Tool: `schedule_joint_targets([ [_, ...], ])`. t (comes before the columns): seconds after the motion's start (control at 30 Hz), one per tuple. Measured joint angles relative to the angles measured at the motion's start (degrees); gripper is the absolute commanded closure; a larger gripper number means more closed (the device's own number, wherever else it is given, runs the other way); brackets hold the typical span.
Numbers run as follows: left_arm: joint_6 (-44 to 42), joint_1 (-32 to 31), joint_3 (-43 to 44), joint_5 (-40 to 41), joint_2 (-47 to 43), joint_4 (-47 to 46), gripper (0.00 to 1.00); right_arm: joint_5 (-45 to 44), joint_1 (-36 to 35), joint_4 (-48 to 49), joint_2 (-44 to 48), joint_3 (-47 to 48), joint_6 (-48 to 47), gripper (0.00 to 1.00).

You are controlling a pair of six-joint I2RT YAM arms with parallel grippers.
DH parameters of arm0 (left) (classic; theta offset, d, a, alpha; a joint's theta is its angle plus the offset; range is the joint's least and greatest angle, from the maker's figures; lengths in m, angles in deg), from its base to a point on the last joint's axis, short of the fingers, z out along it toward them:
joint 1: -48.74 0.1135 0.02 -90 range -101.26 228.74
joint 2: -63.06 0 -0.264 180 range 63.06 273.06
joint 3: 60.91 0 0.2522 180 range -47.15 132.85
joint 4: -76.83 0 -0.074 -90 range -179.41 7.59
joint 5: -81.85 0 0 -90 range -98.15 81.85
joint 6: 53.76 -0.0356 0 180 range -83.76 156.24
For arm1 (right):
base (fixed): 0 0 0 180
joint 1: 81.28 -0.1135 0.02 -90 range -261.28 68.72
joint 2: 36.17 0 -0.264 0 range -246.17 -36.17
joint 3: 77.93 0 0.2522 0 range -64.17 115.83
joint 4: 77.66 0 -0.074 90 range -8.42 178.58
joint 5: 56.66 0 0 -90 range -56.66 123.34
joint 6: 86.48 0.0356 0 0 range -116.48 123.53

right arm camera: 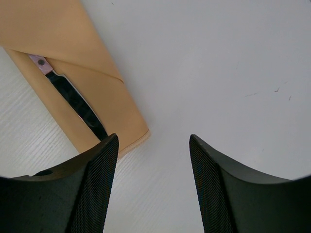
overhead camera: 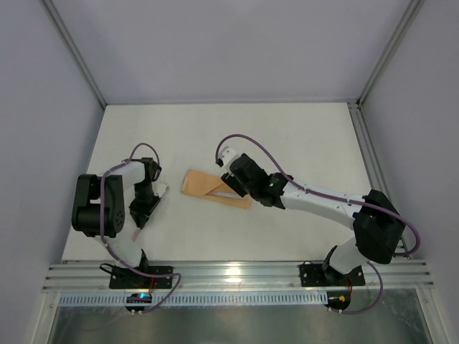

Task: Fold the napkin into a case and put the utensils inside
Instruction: Pick up the fork from the corner of the board, then place the fork in the folded napkin.

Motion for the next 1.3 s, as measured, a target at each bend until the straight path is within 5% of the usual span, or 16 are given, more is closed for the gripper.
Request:
schedule_joint_targets([
  [0.23,-3.32,-0.02,3.15,-1.68,0.46,-2.75,0.90,-1.51,0.00,0.02,0.07,0.00,-0.90,0.36],
  [0.6,-4.83,-0.90,23.26,-10.08,11.21,-16.83,1.00,-2.71,0.00,0.00,2.34,-0.24,-1.46,0.36],
  [0.97,-4.83,-4.09,20.24,-16.52,0.76,-17.38,1.00,9.79,0.94,7.78,12.72,-7.02,-3.02,0.35],
  [1.17,-7.98,-18.16,18.49,-17.00,-15.67,-17.73,1.00,22.08,10.43,10.95,20.26,-7.69,2.78,0.34],
  [1.3,-12.96,-32.83,22.69,-17.97,-15.61,-17.18,1.00,25.62,18.01,10.01,25.07,-7.69,6.86,0.33],
])
